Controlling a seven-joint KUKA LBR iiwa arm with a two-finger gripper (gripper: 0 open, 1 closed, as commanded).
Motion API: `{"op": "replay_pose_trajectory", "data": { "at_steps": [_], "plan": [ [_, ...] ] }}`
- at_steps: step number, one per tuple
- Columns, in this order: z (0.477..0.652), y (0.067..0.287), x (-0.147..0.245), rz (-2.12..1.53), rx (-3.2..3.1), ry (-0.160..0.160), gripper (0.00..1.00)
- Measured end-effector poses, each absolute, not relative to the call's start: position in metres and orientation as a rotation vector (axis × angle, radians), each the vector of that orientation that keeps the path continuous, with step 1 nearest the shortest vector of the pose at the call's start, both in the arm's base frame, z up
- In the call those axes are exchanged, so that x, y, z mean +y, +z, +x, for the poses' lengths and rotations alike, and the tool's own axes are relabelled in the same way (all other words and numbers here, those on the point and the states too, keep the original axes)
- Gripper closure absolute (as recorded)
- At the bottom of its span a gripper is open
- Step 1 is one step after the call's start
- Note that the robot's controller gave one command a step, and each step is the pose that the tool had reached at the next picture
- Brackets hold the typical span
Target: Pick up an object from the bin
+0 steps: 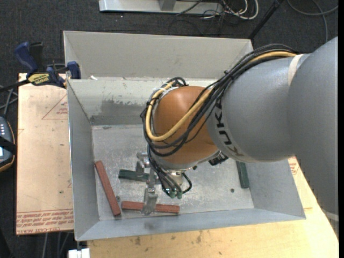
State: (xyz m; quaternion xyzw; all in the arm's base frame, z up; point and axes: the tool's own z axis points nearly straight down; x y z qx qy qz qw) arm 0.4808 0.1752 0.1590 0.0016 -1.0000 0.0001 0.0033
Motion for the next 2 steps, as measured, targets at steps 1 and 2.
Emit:
{"op": "replay_pose_trajectory", "data": {
  "at_steps": [1,2],
  "plan": [
    [0.483,0.162,0.175,-0.001,-3.141,-0.002,0.00],
    [0.483,0.070,0.162,-0.050,-3.153,-0.008,0.00]
  ]
}}
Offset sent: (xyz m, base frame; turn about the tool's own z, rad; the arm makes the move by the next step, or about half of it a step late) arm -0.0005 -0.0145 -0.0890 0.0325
